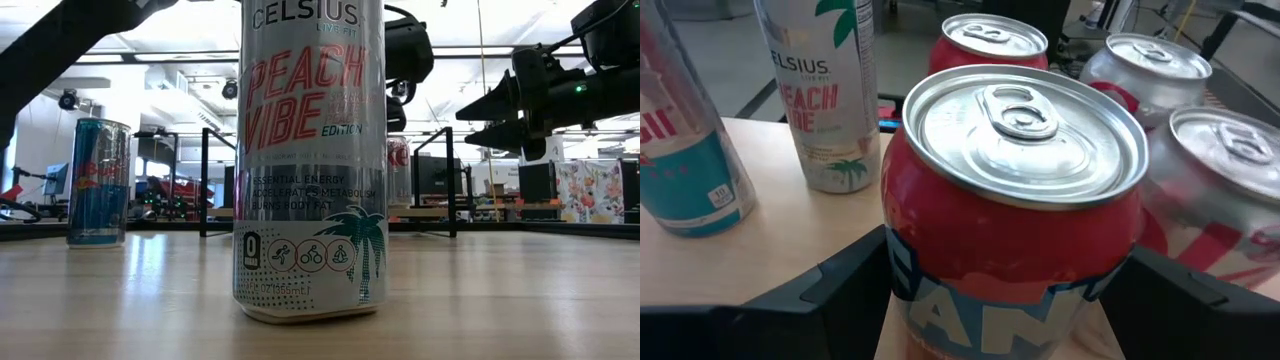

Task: Place canned beverage on shelf
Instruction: Put the red soda can on the shelf aligned with the other red soda can

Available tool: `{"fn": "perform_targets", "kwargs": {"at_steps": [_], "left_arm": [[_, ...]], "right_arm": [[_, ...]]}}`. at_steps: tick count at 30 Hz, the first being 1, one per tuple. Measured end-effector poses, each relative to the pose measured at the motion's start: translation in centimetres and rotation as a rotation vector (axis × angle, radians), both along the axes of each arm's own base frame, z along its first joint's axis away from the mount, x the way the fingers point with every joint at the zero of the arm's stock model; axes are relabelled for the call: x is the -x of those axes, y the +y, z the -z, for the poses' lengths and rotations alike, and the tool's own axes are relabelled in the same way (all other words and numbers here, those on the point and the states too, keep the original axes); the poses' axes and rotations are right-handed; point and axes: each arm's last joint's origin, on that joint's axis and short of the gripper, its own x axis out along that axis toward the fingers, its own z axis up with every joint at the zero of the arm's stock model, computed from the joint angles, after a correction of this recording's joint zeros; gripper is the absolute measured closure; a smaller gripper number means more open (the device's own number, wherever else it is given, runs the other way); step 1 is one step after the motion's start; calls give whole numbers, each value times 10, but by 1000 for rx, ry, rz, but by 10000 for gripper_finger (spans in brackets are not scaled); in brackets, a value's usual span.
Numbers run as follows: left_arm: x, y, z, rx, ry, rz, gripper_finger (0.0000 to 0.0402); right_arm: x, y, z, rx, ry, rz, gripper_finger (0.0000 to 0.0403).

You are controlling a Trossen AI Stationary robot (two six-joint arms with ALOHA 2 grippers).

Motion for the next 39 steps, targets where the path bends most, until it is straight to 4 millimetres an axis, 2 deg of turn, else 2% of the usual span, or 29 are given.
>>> {"fn": "perform_targets", "kwargs": {"at_steps": [18,25,39], "left_arm": [[-1,11,0,20,-25,-16,117],[-1,14,0,17,-1,-12,104],[-2,15,19,-43,-31,-27,100]], "right_arm": [[0,0,0,0,0,0,76],[0,0,0,0,0,0,76],[0,0,0,0,0,0,76]]}}
